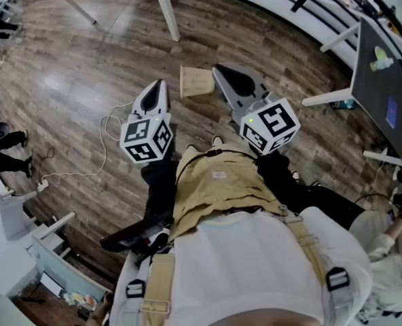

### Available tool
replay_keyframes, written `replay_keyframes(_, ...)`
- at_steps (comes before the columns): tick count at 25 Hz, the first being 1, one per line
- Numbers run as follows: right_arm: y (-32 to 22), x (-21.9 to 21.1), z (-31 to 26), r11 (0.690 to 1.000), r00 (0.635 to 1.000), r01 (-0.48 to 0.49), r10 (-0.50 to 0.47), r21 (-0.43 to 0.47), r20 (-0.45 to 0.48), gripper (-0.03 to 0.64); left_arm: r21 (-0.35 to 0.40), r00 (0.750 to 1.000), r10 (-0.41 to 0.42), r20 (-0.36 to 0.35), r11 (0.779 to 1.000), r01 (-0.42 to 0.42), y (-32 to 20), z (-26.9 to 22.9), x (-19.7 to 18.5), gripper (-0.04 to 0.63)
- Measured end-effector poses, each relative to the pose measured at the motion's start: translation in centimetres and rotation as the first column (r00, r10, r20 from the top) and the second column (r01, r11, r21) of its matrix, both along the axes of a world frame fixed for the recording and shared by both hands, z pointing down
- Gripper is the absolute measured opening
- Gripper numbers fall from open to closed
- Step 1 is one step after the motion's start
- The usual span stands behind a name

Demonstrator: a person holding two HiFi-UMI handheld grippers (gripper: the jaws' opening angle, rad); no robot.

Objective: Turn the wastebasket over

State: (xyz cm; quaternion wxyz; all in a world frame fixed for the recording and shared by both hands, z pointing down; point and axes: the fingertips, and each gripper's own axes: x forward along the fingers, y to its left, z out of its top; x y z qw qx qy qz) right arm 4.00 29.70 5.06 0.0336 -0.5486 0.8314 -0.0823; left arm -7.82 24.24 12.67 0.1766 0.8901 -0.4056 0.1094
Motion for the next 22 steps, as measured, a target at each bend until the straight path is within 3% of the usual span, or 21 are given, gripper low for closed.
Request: replay_keyframes(22,-1.5,-0.3,0.5,0.999,0.999,0.04,-0.04,0.003,0.013,0.021,-0.023,0.999,-0.031,0.009,0.999,0.031,-1.4,0.9,-0.7,0.0)
